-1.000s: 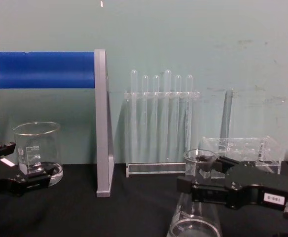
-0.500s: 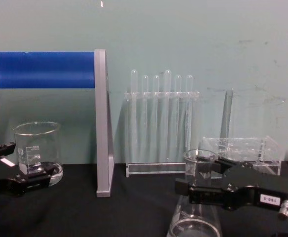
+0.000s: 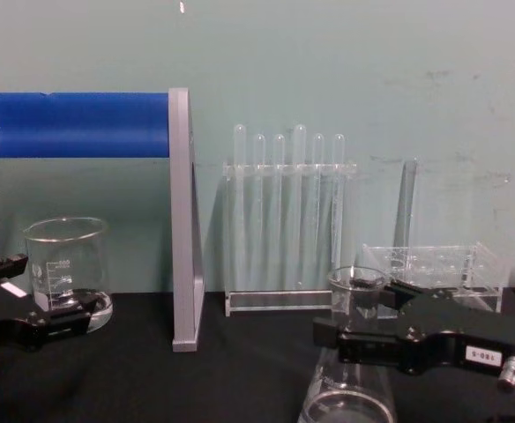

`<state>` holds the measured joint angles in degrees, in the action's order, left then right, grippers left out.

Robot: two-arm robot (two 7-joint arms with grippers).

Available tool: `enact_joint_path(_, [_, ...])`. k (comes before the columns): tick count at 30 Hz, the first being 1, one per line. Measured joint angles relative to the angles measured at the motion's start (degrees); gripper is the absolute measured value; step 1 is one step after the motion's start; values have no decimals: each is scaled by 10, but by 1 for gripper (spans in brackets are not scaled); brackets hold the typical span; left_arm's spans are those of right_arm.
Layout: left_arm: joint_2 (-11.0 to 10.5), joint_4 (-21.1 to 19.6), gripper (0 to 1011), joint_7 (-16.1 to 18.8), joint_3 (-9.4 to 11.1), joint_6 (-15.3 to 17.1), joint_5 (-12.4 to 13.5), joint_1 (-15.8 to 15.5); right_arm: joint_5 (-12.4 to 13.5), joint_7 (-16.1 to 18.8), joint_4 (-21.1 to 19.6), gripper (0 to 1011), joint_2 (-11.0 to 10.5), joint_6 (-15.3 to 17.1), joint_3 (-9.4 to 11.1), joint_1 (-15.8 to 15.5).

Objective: Grasp the erlenmeyer flask with one hand, shake it three times, then place it back.

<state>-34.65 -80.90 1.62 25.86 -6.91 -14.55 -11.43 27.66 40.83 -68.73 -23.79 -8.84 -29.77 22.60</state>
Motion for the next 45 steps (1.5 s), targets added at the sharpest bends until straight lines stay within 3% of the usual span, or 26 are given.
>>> enact_joint_path(6, [0,0,1001,0,0,0,0,0,0,0,0,1003,0,0,0,0])
enact_joint_path(13, [0,0,1001,0,0,0,0,0,1,1,0,887,0,0,0,0])
enact_joint_path(27, [0,0,1001,0,0,0,0,0,1,1,0,459,0,0,0,0])
enact_joint_path(45, [0,0,1001,0,0,0,0,0,1,1,0,449,0,0,0,0])
